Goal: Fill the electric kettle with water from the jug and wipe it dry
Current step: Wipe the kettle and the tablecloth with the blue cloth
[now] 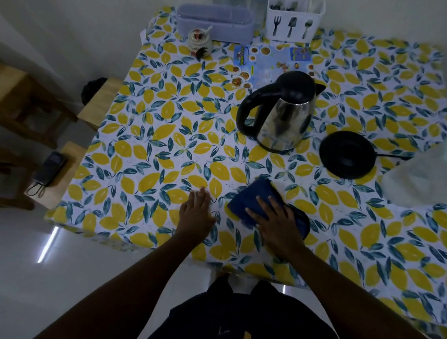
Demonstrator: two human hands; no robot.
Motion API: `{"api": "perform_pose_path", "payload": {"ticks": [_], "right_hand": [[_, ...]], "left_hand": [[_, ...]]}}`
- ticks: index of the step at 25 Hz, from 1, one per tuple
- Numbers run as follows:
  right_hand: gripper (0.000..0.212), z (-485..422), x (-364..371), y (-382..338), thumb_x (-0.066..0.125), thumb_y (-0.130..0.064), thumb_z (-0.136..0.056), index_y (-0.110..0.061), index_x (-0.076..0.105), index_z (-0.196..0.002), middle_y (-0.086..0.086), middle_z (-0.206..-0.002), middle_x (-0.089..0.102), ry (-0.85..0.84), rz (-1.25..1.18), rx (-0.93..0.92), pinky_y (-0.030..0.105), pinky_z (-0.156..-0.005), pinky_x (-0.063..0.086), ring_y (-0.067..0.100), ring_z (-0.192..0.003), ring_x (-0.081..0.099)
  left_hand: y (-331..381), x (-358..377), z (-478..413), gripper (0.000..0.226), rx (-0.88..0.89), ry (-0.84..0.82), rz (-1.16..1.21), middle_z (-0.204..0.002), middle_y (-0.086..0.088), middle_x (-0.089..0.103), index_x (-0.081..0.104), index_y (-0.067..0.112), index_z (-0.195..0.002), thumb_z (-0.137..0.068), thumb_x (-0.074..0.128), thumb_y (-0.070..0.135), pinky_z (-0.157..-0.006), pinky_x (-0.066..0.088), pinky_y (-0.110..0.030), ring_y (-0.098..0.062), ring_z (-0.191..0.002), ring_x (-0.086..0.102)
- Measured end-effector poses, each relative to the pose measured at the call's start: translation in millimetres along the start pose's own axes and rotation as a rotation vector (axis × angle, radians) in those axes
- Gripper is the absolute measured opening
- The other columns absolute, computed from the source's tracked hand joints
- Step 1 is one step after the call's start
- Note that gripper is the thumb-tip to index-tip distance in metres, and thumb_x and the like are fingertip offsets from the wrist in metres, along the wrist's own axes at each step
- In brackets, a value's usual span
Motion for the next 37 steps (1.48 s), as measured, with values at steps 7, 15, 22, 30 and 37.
{"api": "perform_pose_path", "payload": {"ticks": [7, 15, 22, 30, 37], "right_hand": [[0.055, -46.5, -38.3, 99.6, 0.026, -0.05, -0.101, -0.043, 0.006, -0.151, 0.0, -0.164, -0.006, 0.042, -0.273, 0.501, 0.063, -0.115, 0.013, 0.03, -0.15, -0.007], [0.059, -4.7, -20.4, 61.7, 0.031, -0.048, -0.099, -0.036, 0.009, -0.153, 0.002, -0.165, 0.001, 0.088, -0.202, 0.544, 0.06, -0.11, 0.025, 0.031, -0.149, 0.004], [0.057, -17.8, -36.0, 86.2, 0.03, -0.046, -0.101, -0.038, 0.007, -0.152, 0.001, -0.165, -0.003, 0.073, -0.199, 0.496, 0.061, -0.113, 0.021, 0.029, -0.15, -0.002], [0.056, -8.1, -13.7, 30.3, 0.038, -0.039, -0.1, -0.035, 0.017, -0.152, 0.004, -0.163, 0.015, 0.087, -0.129, 0.372, 0.063, -0.096, 0.038, 0.036, -0.146, 0.016], [0.054, -72.1, -28.3, -19.1, 0.033, -0.04, -0.102, -0.038, 0.013, -0.152, 0.002, -0.165, 0.003, 0.077, -0.164, 0.274, 0.067, -0.104, 0.029, 0.037, -0.148, 0.005]], "left_hand": [[35.3, 14.4, -6.8, 0.089, 0.14, -0.056, -0.014, -0.163, -0.002, -0.013, -0.002, 0.02, -0.153, -0.092, 0.055, 0.048, -0.12, 0.01, -0.05, -0.028, -0.15, -0.013], [31.1, 19.2, -9.4, 0.092, 0.124, -0.029, -0.004, -0.163, 0.002, -0.012, -0.002, 0.024, -0.153, -0.088, 0.056, 0.054, -0.12, 0.01, -0.047, -0.025, -0.15, -0.012], [30.3, 19.9, -9.3, 0.092, 0.132, -0.023, -0.015, -0.163, 0.0, -0.013, -0.004, 0.024, -0.153, -0.089, 0.055, 0.054, -0.12, 0.01, -0.049, -0.026, -0.149, -0.013], [30.7, 19.4, -3.2, 0.089, 0.13, -0.011, 0.015, -0.164, -0.001, -0.009, 0.0, 0.022, -0.153, -0.09, 0.055, 0.052, -0.121, 0.009, -0.048, -0.026, -0.15, -0.01], [2.3, 11.7, 14.4, 0.079, 0.067, 0.092, 0.113, -0.163, -0.009, 0.01, 0.018, 0.011, -0.152, -0.091, 0.06, 0.038, -0.121, 0.018, -0.042, -0.028, -0.151, 0.007]]}}
Point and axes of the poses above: each hand's wrist, its own z-axis away from the middle knuckle, its own x-axis out of the palm, y = z × x, the point moved 2 cm from there along -z, towards the middle knuckle
